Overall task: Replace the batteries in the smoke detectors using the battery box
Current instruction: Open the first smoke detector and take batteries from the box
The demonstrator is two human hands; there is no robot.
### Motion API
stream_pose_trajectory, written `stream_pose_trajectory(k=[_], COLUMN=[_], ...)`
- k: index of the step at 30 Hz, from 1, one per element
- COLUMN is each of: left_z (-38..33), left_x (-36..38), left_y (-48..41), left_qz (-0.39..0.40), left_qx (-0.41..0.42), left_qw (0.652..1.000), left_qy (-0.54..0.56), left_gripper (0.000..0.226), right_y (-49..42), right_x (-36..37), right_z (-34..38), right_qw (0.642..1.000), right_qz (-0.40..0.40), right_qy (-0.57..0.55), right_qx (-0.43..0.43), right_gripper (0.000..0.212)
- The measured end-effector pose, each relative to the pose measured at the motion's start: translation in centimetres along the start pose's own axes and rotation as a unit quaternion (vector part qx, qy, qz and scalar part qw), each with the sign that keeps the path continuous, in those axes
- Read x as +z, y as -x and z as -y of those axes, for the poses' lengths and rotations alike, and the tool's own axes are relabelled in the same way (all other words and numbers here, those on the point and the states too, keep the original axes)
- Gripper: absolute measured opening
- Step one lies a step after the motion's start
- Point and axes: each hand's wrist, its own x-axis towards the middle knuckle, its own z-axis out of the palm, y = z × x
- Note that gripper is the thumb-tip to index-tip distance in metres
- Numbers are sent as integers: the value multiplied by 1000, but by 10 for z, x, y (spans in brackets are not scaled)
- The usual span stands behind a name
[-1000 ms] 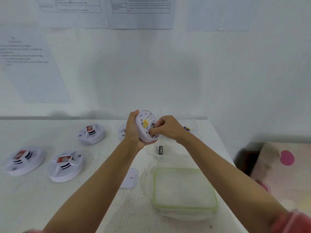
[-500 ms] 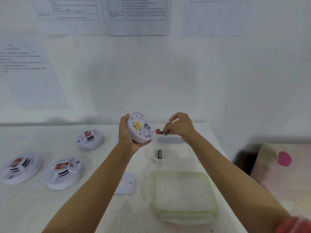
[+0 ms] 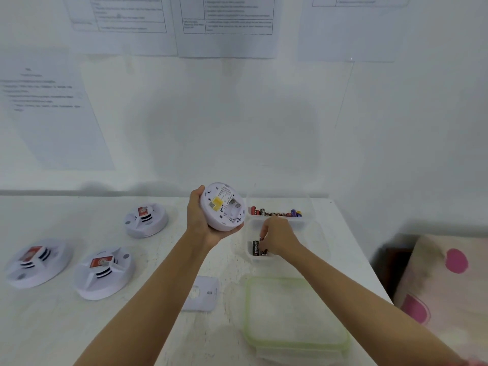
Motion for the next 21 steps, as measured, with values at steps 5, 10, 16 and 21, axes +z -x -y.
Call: stream_pose_trajectory(k=[5, 10, 16, 21], left_z=[0, 1, 1, -2], left_x=[-2, -4, -6, -6], left_y=[-3, -9, -15, -21], left_qz=[9, 44, 26, 6], left_qx=[-9, -14, -12, -20], left_qw=[1000, 999, 1000, 1000], left_qy=[6, 7, 0, 10], left_gripper=[47, 48, 47, 48], right_y=[-6, -8, -6, -35], right_x=[0, -5, -15, -53], right_z=[-2, -4, 3, 11], right_qw=[999, 998, 993, 1000], right_qz=[24, 49, 107, 10], right_qy=[-17, -5, 56, -6], right_qx=[27, 25, 3, -8], right_gripper=[22, 30, 11, 17])
